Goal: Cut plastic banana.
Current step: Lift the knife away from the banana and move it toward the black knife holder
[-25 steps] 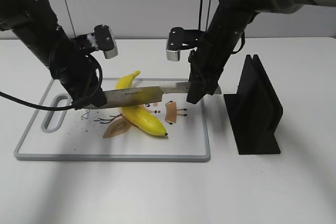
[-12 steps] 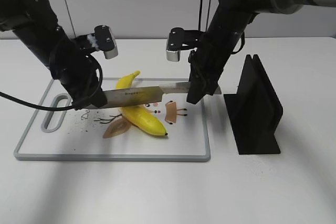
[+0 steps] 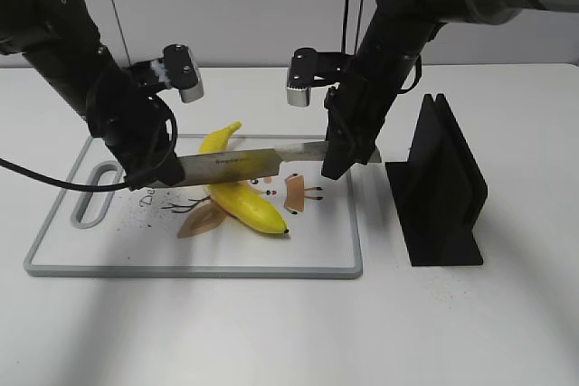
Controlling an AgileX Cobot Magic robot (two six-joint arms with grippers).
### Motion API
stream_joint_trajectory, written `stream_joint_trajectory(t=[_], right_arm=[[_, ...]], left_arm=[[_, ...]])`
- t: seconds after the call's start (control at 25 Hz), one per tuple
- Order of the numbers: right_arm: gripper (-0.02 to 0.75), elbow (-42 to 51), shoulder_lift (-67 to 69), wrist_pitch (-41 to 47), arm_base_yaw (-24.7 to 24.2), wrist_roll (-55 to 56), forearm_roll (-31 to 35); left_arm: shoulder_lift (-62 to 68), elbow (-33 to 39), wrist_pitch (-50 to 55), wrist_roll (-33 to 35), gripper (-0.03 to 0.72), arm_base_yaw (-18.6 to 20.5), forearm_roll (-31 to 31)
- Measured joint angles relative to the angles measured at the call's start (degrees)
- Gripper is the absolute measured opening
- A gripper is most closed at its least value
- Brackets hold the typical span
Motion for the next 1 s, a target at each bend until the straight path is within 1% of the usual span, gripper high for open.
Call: stream_joint_trajectory(t=[0.24,0.44,0.68,1.0], right_arm=[[0.237,-1.4,0.0,1.2,0.1,0.2,-0.6],[0.237,-5.6,0.5,4.7,0.2,0.3,-1.7],[0.237,-8.4,1.1,8.4,0.2,0.4,-2.1],[0.237,-8.8,-2.0,8.8,0.2,0.5,-1.8]], left_arm=[[0.0,-0.1,0.1,0.0,-0.007,0.0,0.0],[-0.6,0.3,-0.7,-0.4,-0.011,-0.2,0.1],[-2.5,0.8,-0.9,-0.8,-0.015,-0.7,0.8],[-7.3,1.1,-0.8,-0.9,-0.018,-0.8,2.3]])
